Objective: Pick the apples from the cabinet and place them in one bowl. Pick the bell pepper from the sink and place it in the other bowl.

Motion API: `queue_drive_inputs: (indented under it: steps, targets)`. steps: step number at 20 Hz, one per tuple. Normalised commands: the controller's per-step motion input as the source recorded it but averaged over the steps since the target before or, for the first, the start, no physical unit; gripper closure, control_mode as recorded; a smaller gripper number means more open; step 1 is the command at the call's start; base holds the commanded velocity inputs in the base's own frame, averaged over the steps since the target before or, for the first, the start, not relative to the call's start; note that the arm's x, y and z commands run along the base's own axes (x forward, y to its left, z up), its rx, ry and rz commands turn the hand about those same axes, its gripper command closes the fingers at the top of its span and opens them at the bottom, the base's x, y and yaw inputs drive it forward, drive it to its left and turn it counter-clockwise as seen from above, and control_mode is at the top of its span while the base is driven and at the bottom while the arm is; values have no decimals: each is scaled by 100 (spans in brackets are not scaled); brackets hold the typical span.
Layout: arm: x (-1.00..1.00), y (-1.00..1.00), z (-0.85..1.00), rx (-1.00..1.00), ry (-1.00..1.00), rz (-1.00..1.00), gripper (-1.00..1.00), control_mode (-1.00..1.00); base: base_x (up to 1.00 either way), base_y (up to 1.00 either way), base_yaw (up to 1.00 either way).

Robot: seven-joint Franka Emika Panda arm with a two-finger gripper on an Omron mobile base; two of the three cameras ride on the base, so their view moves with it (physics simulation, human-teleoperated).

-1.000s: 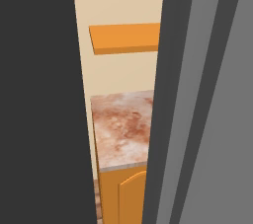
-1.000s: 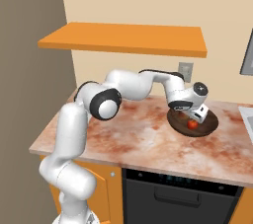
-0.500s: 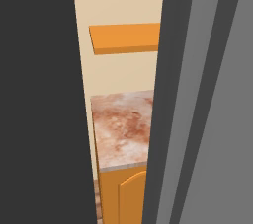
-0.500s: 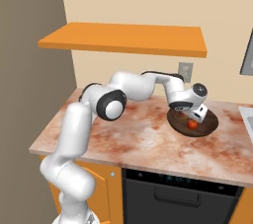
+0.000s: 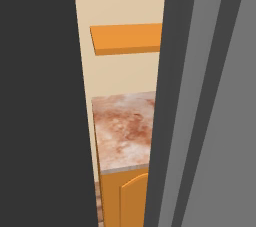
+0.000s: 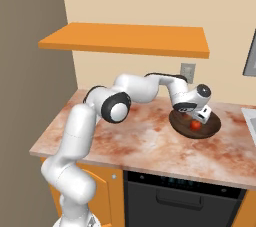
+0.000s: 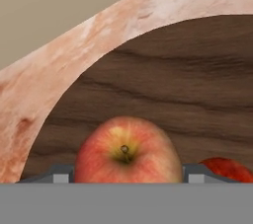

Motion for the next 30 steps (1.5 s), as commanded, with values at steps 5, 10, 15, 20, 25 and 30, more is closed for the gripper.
queue_drive_inputs:
  steps: [5,10,15,20,25,30]
  targets:
    - [0,-4,-8,0,0,0,100,-100,0,0,0]
    - [0,0,-7,0,0,0,100,-100,0,0,0]
    - [-2,0,-7,0,0,0,-100,-100,0,0,0]
    - [-5,0,-4,0,0,0,-100,-100,0,0,0]
    - [-6,0,-1,0,0,0,-100,-100,0,0,0]
    - [-10,0,0,0,-1,0,-100,-100,0,0,0]
